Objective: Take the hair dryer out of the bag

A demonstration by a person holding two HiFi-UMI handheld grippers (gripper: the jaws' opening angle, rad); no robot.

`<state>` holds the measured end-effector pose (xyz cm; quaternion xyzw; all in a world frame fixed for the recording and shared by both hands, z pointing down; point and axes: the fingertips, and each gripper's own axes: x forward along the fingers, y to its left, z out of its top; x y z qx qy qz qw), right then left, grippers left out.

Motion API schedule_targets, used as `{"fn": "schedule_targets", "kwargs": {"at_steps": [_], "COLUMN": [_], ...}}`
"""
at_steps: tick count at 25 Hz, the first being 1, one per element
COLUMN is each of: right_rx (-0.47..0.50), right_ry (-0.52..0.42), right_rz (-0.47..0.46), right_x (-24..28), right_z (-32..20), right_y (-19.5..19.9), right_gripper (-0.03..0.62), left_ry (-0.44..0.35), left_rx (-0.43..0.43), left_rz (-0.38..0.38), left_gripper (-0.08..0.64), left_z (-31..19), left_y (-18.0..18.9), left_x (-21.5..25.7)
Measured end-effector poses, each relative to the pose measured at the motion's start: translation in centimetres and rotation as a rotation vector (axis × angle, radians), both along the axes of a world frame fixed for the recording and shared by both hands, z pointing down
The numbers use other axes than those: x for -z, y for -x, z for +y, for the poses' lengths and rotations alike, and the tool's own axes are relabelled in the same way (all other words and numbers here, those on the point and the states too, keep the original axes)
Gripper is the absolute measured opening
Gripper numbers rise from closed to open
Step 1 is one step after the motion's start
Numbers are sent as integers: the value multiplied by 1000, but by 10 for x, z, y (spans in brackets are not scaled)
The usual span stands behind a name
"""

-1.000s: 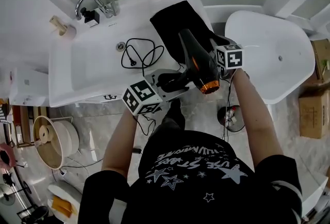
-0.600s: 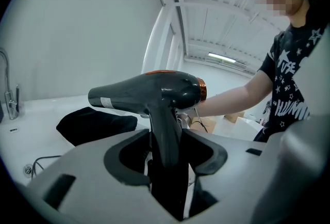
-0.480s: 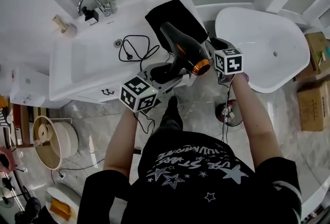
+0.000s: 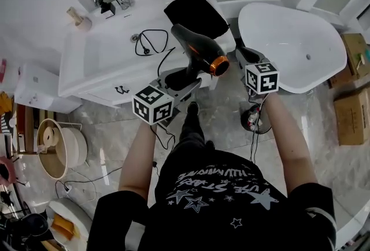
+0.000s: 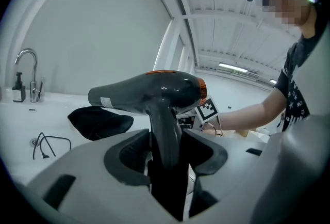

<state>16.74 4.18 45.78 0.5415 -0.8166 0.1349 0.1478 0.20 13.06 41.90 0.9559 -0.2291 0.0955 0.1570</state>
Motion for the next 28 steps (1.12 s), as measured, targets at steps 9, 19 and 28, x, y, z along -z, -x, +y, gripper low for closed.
{"fn": "schedule_targets", "kwargs": {"at_steps": [9,19,28], "right_rx": [53,26,6], "right_ry": [-80,-104,-99], "right_rz": [-44,-106,-93], "right_x": [22,46,47], "right_z": [53,108,169], "right_y": [28,59,110], "right_gripper": [6,6,6], "left_ry": [-12,2,23], "left_rx": [101,102,33], "left_rz": [46,85,83], "left_gripper": [209,209,209], "left_z": [34,63,118], "left_y": [22,58,96], "left_x": [9,11,7]}}
